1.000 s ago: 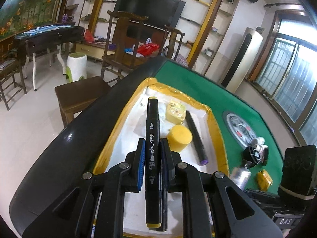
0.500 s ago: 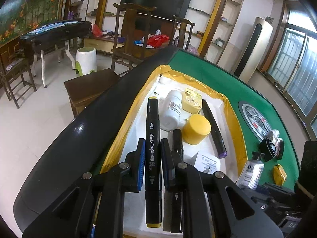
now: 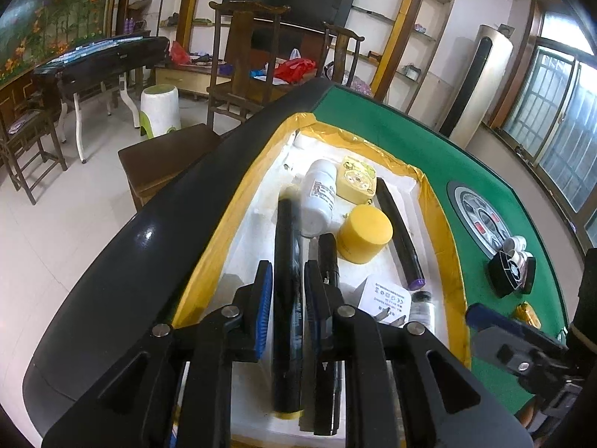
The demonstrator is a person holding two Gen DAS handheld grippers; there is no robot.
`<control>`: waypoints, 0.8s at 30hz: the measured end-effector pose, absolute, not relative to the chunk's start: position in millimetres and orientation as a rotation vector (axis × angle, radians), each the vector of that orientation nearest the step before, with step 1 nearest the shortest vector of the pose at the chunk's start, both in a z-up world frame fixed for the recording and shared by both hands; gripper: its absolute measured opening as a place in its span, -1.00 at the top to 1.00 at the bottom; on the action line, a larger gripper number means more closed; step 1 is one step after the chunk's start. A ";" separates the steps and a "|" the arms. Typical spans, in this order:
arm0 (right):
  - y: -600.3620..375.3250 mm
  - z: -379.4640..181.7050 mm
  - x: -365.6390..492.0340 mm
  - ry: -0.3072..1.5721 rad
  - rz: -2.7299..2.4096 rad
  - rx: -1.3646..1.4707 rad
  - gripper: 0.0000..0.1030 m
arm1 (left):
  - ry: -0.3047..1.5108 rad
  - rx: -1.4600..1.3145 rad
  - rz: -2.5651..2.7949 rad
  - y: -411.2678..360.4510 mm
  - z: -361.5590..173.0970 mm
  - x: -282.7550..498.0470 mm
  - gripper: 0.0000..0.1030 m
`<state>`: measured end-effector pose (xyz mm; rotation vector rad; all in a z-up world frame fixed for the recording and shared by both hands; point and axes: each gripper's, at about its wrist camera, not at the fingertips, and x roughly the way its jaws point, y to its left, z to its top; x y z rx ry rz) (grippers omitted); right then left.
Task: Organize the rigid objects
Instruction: 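Open both grippers to release the tube and marker into the box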
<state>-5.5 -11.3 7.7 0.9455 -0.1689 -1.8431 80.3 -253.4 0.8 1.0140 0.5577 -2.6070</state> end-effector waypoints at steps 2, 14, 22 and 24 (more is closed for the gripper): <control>-9.1 9.5 -5.1 -0.168 -1.849 0.937 0.21 | 0.563 1.021 -2.605 -253.9 1.0 80.2 0.71; 4.1 14.0 -13.5 -0.236 -1.871 0.931 0.21 | 0.518 0.988 -2.638 -244.1 14.6 86.9 -0.03; 34.6 19.4 -25.4 -0.280 -1.916 0.933 0.17 | 0.475 1.008 -2.673 -227.2 23.0 85.3 -0.03; 52.8 21.1 -31.8 -0.294 -1.948 0.934 0.01 | 0.450 1.009 -2.693 -220.1 27.8 85.1 -0.03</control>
